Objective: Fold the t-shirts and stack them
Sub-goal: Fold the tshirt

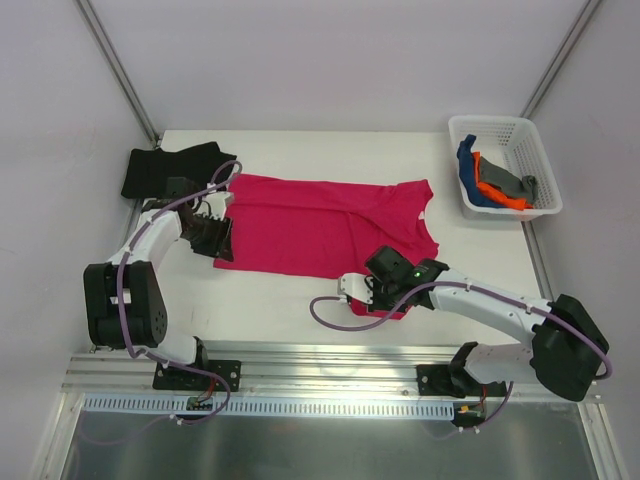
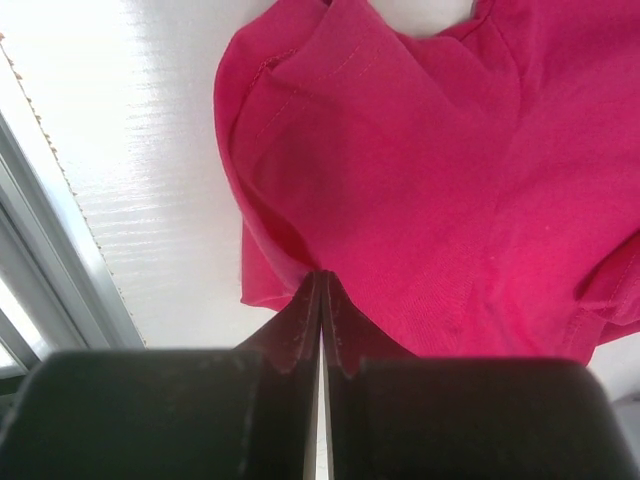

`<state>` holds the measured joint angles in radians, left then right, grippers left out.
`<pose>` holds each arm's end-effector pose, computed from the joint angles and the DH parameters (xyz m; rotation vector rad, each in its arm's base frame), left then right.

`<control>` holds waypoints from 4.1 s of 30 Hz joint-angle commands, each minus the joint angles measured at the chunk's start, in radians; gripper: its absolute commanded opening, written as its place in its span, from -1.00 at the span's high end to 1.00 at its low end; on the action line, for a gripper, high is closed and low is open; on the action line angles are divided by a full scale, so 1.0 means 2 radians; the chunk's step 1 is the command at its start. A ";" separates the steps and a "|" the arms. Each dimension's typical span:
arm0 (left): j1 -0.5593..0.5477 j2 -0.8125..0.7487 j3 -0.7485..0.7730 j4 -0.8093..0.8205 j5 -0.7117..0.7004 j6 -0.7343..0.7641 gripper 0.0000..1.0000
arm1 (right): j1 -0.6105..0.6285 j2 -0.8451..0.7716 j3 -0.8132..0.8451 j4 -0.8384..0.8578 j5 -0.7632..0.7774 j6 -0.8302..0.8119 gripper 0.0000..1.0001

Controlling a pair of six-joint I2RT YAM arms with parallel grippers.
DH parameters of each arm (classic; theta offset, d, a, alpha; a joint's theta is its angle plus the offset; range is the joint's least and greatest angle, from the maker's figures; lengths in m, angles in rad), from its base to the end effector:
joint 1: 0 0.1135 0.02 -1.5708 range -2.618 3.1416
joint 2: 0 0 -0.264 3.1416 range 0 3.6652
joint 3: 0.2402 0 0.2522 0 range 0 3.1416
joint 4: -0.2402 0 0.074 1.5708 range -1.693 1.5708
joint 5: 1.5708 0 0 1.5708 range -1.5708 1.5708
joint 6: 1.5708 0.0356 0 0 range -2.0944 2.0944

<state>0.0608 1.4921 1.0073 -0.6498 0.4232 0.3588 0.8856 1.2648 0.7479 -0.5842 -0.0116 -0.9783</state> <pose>0.2893 0.0030 0.2191 0.5083 2.5522 -0.4262 0.1469 0.1804 0.1986 -2.1471 1.5902 -0.0141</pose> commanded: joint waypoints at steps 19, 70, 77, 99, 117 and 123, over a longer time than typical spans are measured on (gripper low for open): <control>0.101 0.074 0.014 -0.039 0.040 -0.062 0.14 | -0.006 -0.016 0.000 0.003 -0.005 -0.006 0.99; 0.111 0.104 0.026 -0.048 0.071 -0.091 0.40 | -0.016 -0.036 -0.019 0.012 -0.004 -0.009 0.99; 0.111 0.117 0.028 -0.046 0.081 -0.105 0.40 | -0.016 -0.039 -0.023 0.014 -0.007 -0.008 0.99; 0.111 0.174 0.069 -0.045 0.040 -0.110 0.38 | -0.019 -0.033 -0.021 0.014 -0.007 -0.006 0.99; 0.114 0.184 0.075 -0.046 0.055 -0.118 0.84 | -0.021 -0.033 -0.023 0.016 -0.007 -0.006 0.99; 0.114 0.171 0.072 -0.049 0.054 -0.116 1.00 | -0.028 -0.036 -0.021 0.017 -0.005 -0.009 0.99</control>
<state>0.2771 1.8603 1.1309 -0.7208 0.5087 0.1204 0.8440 1.2091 0.7048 -0.5568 -0.0147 -0.9810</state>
